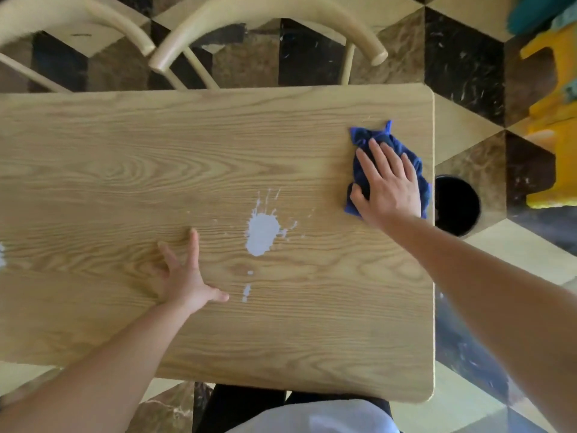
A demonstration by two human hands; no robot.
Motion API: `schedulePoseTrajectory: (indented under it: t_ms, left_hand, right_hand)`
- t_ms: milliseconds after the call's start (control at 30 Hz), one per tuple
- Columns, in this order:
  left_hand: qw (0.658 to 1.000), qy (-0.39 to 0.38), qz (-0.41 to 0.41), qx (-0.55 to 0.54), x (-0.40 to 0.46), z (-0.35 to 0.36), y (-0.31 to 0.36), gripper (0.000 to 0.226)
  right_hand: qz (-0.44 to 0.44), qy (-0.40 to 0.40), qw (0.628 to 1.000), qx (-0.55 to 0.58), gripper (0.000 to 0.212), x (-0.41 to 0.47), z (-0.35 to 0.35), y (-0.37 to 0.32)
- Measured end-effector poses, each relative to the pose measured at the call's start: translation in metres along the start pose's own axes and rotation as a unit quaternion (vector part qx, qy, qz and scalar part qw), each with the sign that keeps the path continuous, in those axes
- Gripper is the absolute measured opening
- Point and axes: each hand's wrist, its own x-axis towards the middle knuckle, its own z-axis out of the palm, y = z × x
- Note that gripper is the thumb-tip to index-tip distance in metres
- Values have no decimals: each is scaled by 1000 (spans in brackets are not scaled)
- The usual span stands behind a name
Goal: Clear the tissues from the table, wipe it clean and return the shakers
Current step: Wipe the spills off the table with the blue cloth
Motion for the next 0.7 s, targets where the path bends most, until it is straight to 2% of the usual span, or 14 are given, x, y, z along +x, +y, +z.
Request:
schedulePoseTrajectory:
  t_ms: [167,300,500,700]
  left_hand:
    - [1000,0,10,-11,-1,2,-6,158]
    - [999,-9,15,-31,-4,-2,-4,157]
    - [999,-23,15,-19,-14,-12,2,156]
    - [997,-78,-7,8,-11,-25,9,161]
  right_hand:
    - [58,22,998,20,68,95,-14,-13]
    - [82,29,996,29,67,126,-17,-27]
    - [110,30,993,44,67,112,-15,-55]
    - [40,-21,998,53,65,50,0,-111]
